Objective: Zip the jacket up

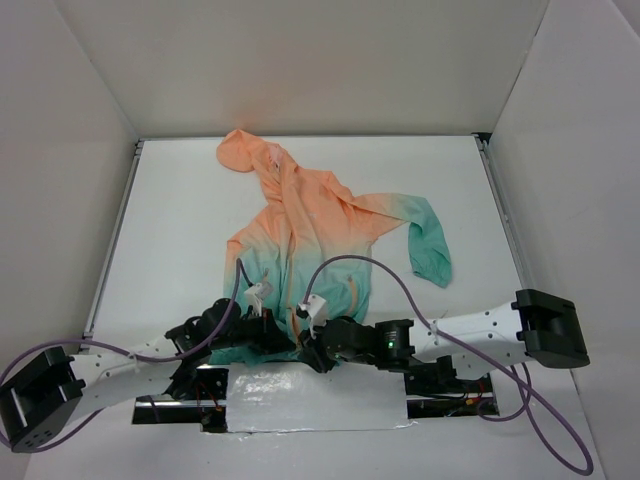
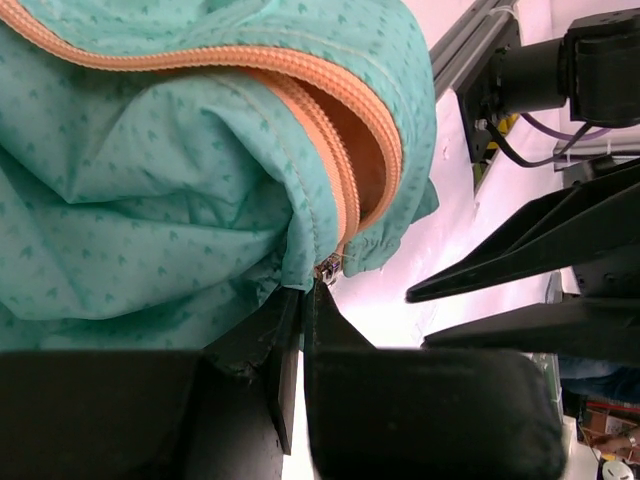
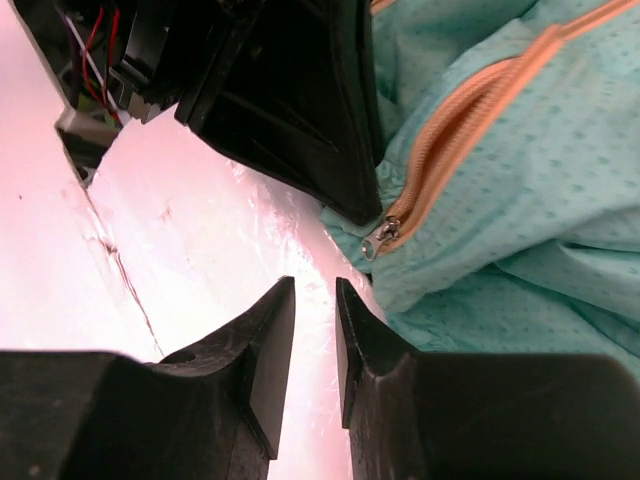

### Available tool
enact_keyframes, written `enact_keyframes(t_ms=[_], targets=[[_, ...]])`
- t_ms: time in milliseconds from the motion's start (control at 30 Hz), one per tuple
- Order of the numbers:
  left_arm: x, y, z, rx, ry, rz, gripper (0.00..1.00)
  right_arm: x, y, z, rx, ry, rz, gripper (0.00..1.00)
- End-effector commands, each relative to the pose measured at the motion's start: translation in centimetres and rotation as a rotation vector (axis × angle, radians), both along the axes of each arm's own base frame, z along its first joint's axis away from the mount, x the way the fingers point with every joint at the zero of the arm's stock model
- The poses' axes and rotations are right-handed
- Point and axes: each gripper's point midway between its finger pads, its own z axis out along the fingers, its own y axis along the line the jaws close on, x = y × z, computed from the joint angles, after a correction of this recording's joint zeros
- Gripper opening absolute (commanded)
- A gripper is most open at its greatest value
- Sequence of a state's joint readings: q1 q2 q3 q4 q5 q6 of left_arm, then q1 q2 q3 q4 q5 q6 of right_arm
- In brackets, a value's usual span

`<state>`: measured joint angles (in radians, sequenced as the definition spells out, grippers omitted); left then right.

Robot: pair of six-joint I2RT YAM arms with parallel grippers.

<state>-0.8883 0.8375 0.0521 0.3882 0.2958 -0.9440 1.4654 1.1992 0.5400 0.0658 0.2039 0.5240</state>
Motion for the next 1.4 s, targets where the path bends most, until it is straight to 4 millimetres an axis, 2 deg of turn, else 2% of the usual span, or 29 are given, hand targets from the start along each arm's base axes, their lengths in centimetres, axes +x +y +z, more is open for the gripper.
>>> enact_keyframes(t_ms=[0, 33, 100, 267, 433, 500, 567, 633, 833, 967, 1033, 1100, 1367], targets=[[-0.3, -0.6, 1.4, -0.041, -0.029, -0.041, 0.04, -0.5, 1.1, 1.3, -0.005, -0.03, 0.045, 0.31], [-0.3, -0.6, 1.4, -0.04, -0.028, -0.039, 0.04, -0.5, 0.9, 0.9, -0.007, -0.022, 0.031, 0.32], [-0.3, -0.7, 1.6, -0.046, -0.03, -0.043, 0.03, -0.3, 1.1, 1.2, 0.032, 0.004, -0.009, 0.42], [-0.3, -1.0, 2.1, -0.062, -0.038, -0.054, 0.03, -0.5, 1.0, 1.4, 0.074, 0.102, -0.075, 0.47], [-0.3, -1.2, 2.5, -0.073, -0.04, -0.062, 0.03, -0.4, 0.4, 1.1, 0.104, 0.197, -0.173, 0.47], [-0.2, -1.4, 2.8, -0.081, -0.043, -0.062, 0.03, -0.7, 0.7, 1.7, 0.171, 0.279, -0.219, 0.48], [-0.2, -1.5, 2.9, -0.085, -0.044, -0.067, 0.03, -0.8, 0.5, 1.5, 0.212, 0.353, -0.27, 0.47], [-0.1, -1.6, 3.1, -0.089, -0.047, -0.065, 0.03, -1.2, 0.1, 0.6, 0.22, 0.4, -0.286, 0.55], [-0.1, -1.9, 3.7, -0.103, -0.051, -0.077, 0.03, -1.3, 0.2, 0.9, 0.257, 0.444, -0.291, 0.57], [0.1, -2.1, 4.1, -0.115, -0.058, -0.073, 0.03, -1.1, 0.0, 1.9, 0.352, 0.485, -0.267, 0.54], [0.1, -2.2, 4.3, -0.124, -0.06, -0.078, 0.03, -0.7, -0.2, 1.9, 0.38, 0.501, -0.271, 0.53], [0.1, -2.3, 4.5, -0.132, -0.061, -0.08, 0.03, -0.9, -0.4, 1.5, 0.378, 0.526, -0.257, 0.53], [0.1, -2.5, 4.9, -0.137, -0.063, -0.084, 0.03, -1.0, 0.0, 1.9, 0.423, 0.601, -0.248, 0.52]])
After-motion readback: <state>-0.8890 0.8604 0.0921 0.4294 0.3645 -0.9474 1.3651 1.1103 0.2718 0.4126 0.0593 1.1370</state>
